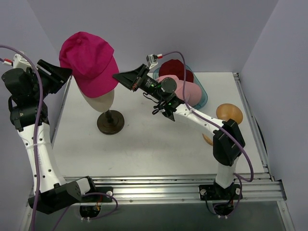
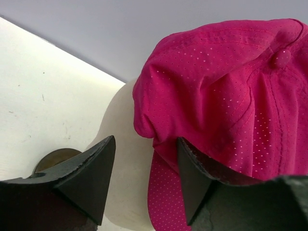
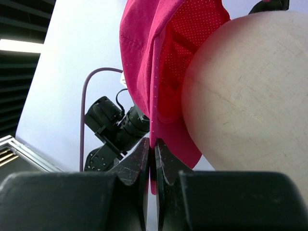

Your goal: Stack the hats

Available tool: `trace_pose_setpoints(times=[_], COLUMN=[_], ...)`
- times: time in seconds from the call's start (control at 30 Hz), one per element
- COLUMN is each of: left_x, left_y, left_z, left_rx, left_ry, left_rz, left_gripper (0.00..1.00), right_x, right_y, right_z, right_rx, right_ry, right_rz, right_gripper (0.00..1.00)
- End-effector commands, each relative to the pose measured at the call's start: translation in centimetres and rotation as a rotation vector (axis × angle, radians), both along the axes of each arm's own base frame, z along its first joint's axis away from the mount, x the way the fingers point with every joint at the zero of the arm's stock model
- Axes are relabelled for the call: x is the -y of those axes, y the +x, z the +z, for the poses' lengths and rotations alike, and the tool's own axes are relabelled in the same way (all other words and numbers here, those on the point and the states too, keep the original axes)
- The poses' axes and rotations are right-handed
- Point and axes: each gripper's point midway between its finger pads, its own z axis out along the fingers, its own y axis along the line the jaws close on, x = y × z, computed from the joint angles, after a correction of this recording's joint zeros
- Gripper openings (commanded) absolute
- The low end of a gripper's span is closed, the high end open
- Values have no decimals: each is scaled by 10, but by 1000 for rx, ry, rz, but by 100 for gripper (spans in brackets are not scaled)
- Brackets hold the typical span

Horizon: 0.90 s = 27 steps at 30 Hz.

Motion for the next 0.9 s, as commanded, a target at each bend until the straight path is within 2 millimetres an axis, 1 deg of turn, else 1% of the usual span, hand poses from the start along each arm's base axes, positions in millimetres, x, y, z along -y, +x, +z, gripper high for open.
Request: trace_pose_setpoints(times=[0.0,0.03,0.13,0.27,0.37,0.5,0.57,0.63,0.67,0.7,0.77,0.8,0.87], left_x=[0,-1,-3,-4,-3,1,9,21,27,32,43,45,45], left_y=[-12,-14,-19,-26,-33,-45,-50,-57,-59,-62,-66,-67,-68], left_z=[2,1,0,-1,1,9,8,15,15,7,6,-2,-6], left_rx=[12,8,2,-5,-1,19,32,74,84,84,105,91,92], left_ry=[34,41,54,52,59,67,61,50,39,19,-8,-18,-15], left_rz=[13,18,39,52,56,44,-2,-56,-81,-108,-168,-174,-176], left_gripper=[64,69,72,73,74,75,77,78,78,79,81,82,84], right_x=[23,22,24,26,26,25,26,26,26,26,25,23,19], right_y=[-6,-5,-8,-8,-9,-11,-12,-13,-14,-16,-18,-19,-23], right_z=[36,33,31,27,28,37,41,43,45,46,47,48,51], right_rx=[53,42,39,26,27,36,37,31,37,35,33,34,42], right_ry=[122,120,135,131,135,145,155,163,172,179,185,187,195], right_rz=[-28,-24,-13,-15,-8,6,9,14,17,22,24,27,40], right_gripper=[0,0,0,0,0,0,0,0,0,0,0,0,0])
